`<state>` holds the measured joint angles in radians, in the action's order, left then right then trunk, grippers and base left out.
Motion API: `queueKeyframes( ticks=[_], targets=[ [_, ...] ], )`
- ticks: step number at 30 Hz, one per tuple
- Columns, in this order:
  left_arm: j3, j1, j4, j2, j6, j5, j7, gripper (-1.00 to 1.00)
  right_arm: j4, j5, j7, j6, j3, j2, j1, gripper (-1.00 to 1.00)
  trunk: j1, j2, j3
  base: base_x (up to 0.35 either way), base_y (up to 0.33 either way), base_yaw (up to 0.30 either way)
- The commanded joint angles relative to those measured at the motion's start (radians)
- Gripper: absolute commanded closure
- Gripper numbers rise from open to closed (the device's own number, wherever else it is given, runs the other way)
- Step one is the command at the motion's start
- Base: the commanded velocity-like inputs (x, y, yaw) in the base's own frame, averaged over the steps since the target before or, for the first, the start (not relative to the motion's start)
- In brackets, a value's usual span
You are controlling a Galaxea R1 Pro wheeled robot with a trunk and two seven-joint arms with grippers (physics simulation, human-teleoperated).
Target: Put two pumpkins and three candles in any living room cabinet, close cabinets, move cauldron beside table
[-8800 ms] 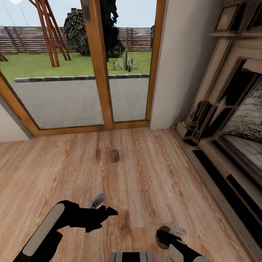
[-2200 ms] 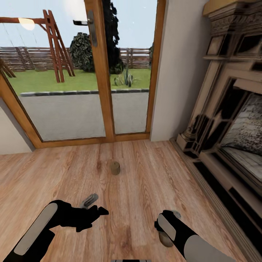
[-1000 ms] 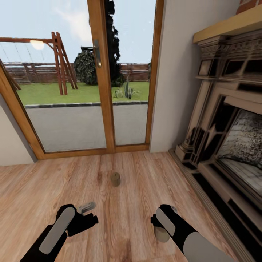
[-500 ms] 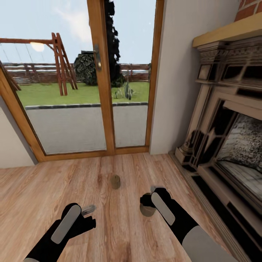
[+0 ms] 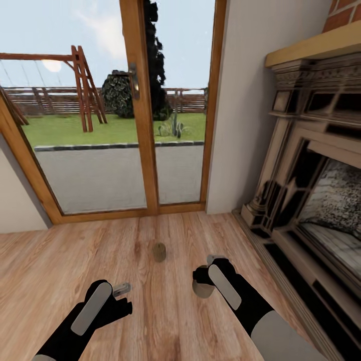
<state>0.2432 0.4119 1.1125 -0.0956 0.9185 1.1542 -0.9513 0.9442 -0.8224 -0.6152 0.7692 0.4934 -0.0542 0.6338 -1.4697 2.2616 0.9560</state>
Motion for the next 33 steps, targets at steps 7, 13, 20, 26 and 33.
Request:
queueKeyframes(
  ticks=[7,13,20,26,33],
  targets=[
    [0.005,0.001,0.0,-0.001,0.0,0.01,-0.01,-1.0,0.002,-0.009,-0.011,0.0,0.002,0.0,0.001,1.0,0.0,0.0,0.001,0.235,-0.013,0.0],
    [0.005,0.001,0.0,-0.001,0.0,0.009,-0.01,-1.0,0.002,-0.01,-0.011,-0.002,0.002,0.001,0.001,1.0,0.0,0.0,0.001,0.263,-0.128,0.0],
    [0.005,0.001,0.0,-0.001,0.0,0.01,-0.01,-1.0,0.001,-0.012,-0.007,-0.003,0.002,0.001,0.001,1.0,0.0,0.0,0.001,0.31,-0.032,-0.04],
    [0.005,0.001,0.0,-0.001,0.0,0.01,-0.01,-1.0,0.001,-0.012,-0.008,-0.003,0.002,0.001,0.001,1.0,0.0,0.0,0.001,0.328,-0.002,-0.122],
    [0.005,0.001,0.0,-0.001,0.0,0.01,-0.01,-1.0,0.002,-0.012,-0.008,-0.002,0.002,0.001,0.001,1.0,0.0,0.0,0.001,0.33,0.0,-0.011]
  ],
)
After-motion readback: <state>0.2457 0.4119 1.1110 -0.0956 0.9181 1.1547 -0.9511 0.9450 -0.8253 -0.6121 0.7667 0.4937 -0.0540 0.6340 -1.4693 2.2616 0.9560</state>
